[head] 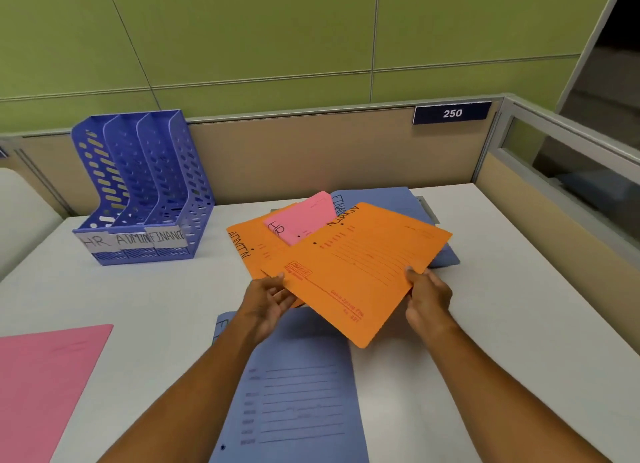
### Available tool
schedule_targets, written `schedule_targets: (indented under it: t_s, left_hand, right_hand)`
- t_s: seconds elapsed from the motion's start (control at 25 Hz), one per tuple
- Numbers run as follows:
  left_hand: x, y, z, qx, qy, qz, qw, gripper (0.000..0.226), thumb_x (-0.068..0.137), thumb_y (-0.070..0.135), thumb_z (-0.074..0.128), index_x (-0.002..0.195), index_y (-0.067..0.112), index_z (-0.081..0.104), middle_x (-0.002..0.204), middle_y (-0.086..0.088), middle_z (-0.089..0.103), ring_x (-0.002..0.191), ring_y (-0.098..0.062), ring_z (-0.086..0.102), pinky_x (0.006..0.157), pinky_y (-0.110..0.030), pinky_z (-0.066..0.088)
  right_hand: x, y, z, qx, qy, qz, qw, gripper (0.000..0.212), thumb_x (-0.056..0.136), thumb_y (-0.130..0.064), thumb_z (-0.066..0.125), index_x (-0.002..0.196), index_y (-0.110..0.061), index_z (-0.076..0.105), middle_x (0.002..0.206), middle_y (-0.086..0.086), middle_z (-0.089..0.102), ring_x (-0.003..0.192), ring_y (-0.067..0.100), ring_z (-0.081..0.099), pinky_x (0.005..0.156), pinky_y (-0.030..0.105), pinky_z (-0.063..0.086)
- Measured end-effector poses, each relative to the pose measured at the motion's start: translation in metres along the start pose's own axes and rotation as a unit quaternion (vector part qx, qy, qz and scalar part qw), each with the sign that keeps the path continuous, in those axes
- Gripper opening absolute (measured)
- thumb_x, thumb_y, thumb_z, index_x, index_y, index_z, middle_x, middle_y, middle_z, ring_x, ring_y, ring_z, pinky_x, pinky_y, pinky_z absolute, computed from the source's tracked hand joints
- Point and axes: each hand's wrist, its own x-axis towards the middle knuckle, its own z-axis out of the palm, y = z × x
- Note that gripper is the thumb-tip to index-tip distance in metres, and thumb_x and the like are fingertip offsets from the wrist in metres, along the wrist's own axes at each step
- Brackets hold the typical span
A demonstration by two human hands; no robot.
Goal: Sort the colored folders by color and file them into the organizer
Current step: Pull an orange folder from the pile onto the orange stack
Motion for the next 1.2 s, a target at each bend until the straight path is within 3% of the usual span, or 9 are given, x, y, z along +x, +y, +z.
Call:
schedule_targets:
  t_s: [0.08,0.2,0.36,0.48,0.64,0.8,0.96,1.04,1.2]
  left_hand:
    - [-0.012,0.026,-0.037,-0.031,0.022,-0.016,0.999,0.02,0.094,0.018,0.051,0.107,0.007,0.061,0.097,-0.014,0.068,0.09,-0.029,0.065,0.074,-0.039,0.056]
    - [-0.031,0.057,-0.094,0.074,0.012,-0.053,0.996,0.033,0.096,0.034,0.049,0.095,0.007,0.068,0.089,-0.013,0.07,0.081,-0.029,0.067,0.071,-0.042,0.054]
    - [-0.058,0.076,-0.15,0.212,0.065,-0.045,0.974,0.024,0.093,0.026,0.059,0.104,0.007,0.067,0.102,-0.017,0.071,0.096,-0.036,0.067,0.083,-0.052,0.055]
    - [-0.081,0.088,-0.193,0.252,0.121,0.003,0.96,0.019,0.09,0.015,0.064,0.103,0.003,0.068,0.104,-0.015,0.071,0.094,-0.029,0.067,0.077,-0.041,0.056]
    - [-0.107,0.101,-0.259,0.26,0.168,0.015,0.951,0.017,0.084,0.01,0.069,0.098,0.0,0.069,0.099,-0.014,0.072,0.093,-0.029,0.068,0.076,-0.04,0.056]
    - [-0.132,0.108,-0.322,0.29,0.226,0.038,0.929,0.012,0.079,0.008,0.075,0.081,-0.001,0.068,0.085,-0.017,0.069,0.072,-0.025,0.064,0.063,-0.033,0.054]
    - [-0.149,0.108,-0.364,0.322,0.299,0.047,0.897,0.018,0.076,0.008,0.079,0.082,-0.005,0.069,0.081,-0.016,0.069,0.069,-0.024,0.062,0.055,-0.029,0.052]
    - [-0.151,0.107,-0.372,0.33,0.311,0.047,0.89,0.015,0.075,0.008,0.079,0.081,-0.003,0.07,0.08,-0.015,0.069,0.068,-0.023,0.062,0.053,-0.027,0.05]
    - [-0.145,0.103,-0.371,0.356,0.302,0.046,0.883,0.01,0.077,0.007,0.078,0.075,0.0,0.071,0.079,-0.016,0.069,0.066,-0.023,0.063,0.051,-0.025,0.051]
  right_hand:
    - [-0.02,0.008,0.009,-0.012,-0.034,0.021,0.999,0.017,0.086,0.0,0.064,0.101,-0.007,0.068,0.096,0.012,0.07,0.084,0.026,0.067,0.075,0.039,0.056]
    - [-0.054,0.024,0.024,-0.053,-0.105,0.049,0.992,0.019,0.088,0.0,0.063,0.106,-0.004,0.065,0.095,0.012,0.07,0.082,0.024,0.067,0.066,0.034,0.055]
    - [-0.101,0.06,0.049,-0.133,-0.202,0.072,0.968,0.018,0.09,-0.003,0.061,0.107,-0.007,0.066,0.097,0.011,0.072,0.082,0.022,0.068,0.062,0.031,0.056]
    - [-0.128,0.091,0.067,-0.195,-0.247,0.088,0.945,0.021,0.09,-0.005,0.062,0.11,-0.003,0.066,0.101,0.014,0.072,0.089,0.027,0.067,0.074,0.037,0.057]
    - [-0.161,0.134,0.092,-0.272,-0.304,0.085,0.909,0.015,0.092,-0.007,0.06,0.105,-0.002,0.067,0.103,0.015,0.072,0.093,0.026,0.069,0.075,0.038,0.057]
    - [-0.189,0.187,0.119,-0.376,-0.313,0.072,0.869,0.017,0.094,-0.007,0.056,0.09,0.005,0.067,0.096,0.022,0.071,0.084,0.026,0.067,0.08,0.047,0.056]
    - [-0.205,0.231,0.139,-0.429,-0.301,0.08,0.848,0.015,0.086,-0.004,0.063,0.076,0.005,0.056,0.089,0.032,0.065,0.074,0.025,0.061,0.078,0.058,0.055]
    - [-0.212,0.241,0.145,-0.453,-0.273,0.071,0.846,0.019,0.081,-0.004,0.066,0.067,-0.006,0.054,0.077,0.024,0.063,0.07,0.024,0.058,0.069,0.046,0.059]
    - [-0.221,0.236,0.15,-0.487,-0.213,0.042,0.846,0.03,0.077,0.001,0.06,0.058,-0.014,0.042,0.063,0.007,0.048,0.058,0.022,0.048,0.052,0.029,0.044]
